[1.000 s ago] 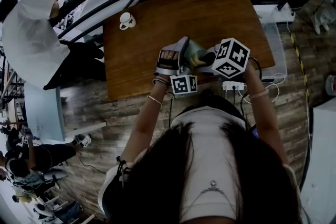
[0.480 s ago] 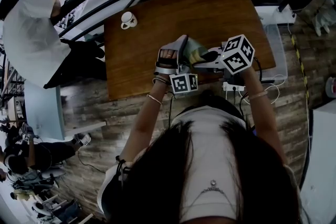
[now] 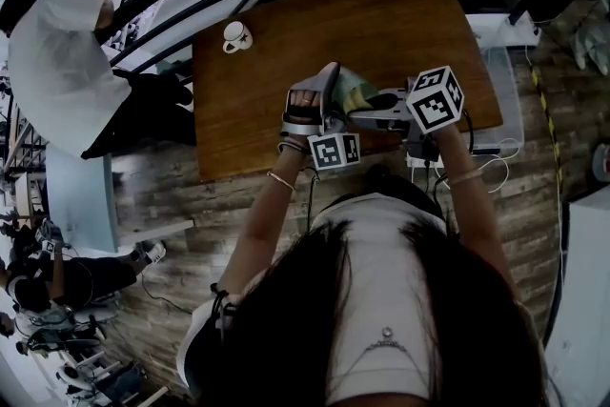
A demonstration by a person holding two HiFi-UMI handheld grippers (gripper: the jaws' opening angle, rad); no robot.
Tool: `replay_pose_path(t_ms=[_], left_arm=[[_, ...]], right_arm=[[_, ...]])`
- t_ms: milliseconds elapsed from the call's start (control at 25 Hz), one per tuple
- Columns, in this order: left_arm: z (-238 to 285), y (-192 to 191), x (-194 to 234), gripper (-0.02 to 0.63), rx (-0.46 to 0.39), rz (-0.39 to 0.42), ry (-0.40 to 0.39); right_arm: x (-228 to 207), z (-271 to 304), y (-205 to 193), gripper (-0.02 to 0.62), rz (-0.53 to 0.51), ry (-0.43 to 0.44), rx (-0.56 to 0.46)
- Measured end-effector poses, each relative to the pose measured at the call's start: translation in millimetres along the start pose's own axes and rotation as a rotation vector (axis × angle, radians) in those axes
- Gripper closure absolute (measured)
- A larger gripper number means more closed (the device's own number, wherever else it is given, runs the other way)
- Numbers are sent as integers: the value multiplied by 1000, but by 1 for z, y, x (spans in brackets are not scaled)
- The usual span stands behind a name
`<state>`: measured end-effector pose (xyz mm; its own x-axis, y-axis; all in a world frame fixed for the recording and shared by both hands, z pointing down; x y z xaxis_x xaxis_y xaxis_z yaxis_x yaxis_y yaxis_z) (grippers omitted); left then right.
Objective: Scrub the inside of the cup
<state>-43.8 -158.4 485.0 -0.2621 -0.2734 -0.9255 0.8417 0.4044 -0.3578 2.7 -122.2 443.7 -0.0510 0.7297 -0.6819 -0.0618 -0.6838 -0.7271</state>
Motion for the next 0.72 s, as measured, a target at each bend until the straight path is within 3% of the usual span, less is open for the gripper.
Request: replay_pose_path(t_ms=[720], left_arm=[[8, 4, 0, 256, -14, -9, 25]], right_arm=[[-9, -14, 6, 514, 385, 110, -283]])
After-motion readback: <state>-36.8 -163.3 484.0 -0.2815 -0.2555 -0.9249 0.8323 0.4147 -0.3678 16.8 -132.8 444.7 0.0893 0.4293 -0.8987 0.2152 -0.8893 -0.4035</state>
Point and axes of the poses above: the fingertips, and each gripper's own axes: z forward along the fingers, x to its left, y out of its top, the point moved 5 cm from there along -z, backward along the fingers, and after that the axes turned 9 degrees about -x, right-handed, at the moved point
